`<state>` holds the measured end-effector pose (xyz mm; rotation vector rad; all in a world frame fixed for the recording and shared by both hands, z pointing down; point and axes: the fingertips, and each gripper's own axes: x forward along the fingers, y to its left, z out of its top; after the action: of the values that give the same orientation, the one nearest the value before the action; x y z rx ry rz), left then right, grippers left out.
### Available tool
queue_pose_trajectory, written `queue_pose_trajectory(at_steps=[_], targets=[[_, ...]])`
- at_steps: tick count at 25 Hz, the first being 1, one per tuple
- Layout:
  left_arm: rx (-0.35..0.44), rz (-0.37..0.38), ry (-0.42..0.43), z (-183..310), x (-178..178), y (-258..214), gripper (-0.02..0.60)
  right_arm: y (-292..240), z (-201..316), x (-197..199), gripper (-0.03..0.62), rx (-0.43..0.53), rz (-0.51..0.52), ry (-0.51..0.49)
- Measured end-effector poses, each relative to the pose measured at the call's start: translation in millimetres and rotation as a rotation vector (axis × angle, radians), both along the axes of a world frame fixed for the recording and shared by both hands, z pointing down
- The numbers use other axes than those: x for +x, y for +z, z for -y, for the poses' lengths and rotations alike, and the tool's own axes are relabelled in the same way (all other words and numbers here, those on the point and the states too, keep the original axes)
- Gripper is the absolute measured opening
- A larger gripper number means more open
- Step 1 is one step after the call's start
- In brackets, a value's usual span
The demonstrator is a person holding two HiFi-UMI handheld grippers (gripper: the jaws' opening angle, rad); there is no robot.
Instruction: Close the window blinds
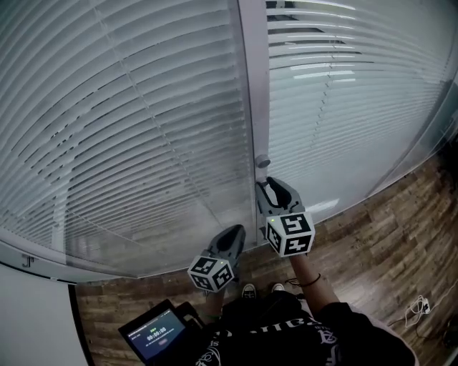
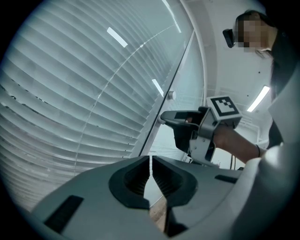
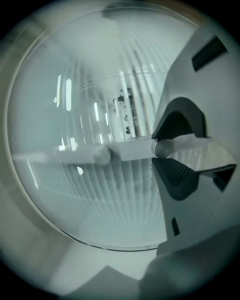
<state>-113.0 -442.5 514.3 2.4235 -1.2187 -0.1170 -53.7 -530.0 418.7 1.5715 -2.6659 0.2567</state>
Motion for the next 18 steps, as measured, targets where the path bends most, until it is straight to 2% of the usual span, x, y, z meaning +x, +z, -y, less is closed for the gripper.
queue_pose_trajectory(at_steps=[2,4,9,11,18], targets=[[0.000,-0.001,-0.001,-0.3,2.3,0.8,0.005,1.8,3.0,6.3,0.135,-0.151,0.331,-0.017],[-0.002,-0.001,-0.001,-1.0,4.7,1.7,0.005,3.1,4.3,9.4,0.135,-0.269,0.573,-0.040],[-0.004,0.004,0.000,-2.1,11.5,-0.4,0.005,4.5,6.3,12.8,0.135,-0.467,0.976,-0.101],[-0.004,0.005,0.000,-1.8,14.1,-1.1,0.005,5.3,7.6,13.3,0.135,-0.503,1.054,-0.120],[-0.001,0.006,-0.005,-4.8,23.7,-4.1,0.005,9.8,6.6,12.7,0.135,-0.588,1.150,-0.127]])
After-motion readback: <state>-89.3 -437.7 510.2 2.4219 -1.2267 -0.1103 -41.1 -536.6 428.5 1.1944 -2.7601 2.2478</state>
